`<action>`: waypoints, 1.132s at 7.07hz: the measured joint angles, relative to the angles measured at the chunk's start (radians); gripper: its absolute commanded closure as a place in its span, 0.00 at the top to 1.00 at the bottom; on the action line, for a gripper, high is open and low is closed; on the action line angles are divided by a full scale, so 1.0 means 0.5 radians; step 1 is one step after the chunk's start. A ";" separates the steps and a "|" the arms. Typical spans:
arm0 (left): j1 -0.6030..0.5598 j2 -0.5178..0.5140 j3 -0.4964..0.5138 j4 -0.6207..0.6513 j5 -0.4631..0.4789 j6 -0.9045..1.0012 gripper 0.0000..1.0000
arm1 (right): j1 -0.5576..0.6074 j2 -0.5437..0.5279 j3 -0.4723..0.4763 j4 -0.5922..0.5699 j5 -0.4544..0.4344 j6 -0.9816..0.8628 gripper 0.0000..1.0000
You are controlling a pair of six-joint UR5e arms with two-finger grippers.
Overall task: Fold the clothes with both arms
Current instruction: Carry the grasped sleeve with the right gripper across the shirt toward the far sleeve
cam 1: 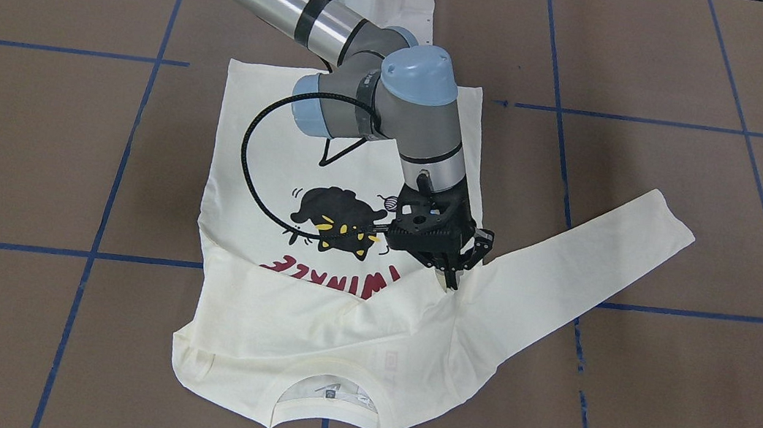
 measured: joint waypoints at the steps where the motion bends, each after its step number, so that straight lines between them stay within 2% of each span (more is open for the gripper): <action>1: 0.000 0.000 0.001 0.000 0.000 0.000 1.00 | -0.040 0.095 -0.110 0.000 -0.051 -0.011 0.99; 3: 0.003 -0.002 0.005 0.000 0.001 -0.002 1.00 | -0.060 0.212 -0.241 0.018 -0.087 -0.118 1.00; 6: 0.006 -0.005 0.014 0.000 0.003 -0.013 1.00 | -0.054 0.232 -0.249 0.034 -0.075 -0.198 1.00; 7: 0.015 -0.010 0.005 -0.022 0.004 -0.101 1.00 | -0.036 0.212 -0.212 0.009 -0.020 -0.198 1.00; 8: 0.065 -0.012 -0.005 -0.130 0.010 -0.348 1.00 | 0.010 0.120 -0.055 -0.123 0.083 -0.203 1.00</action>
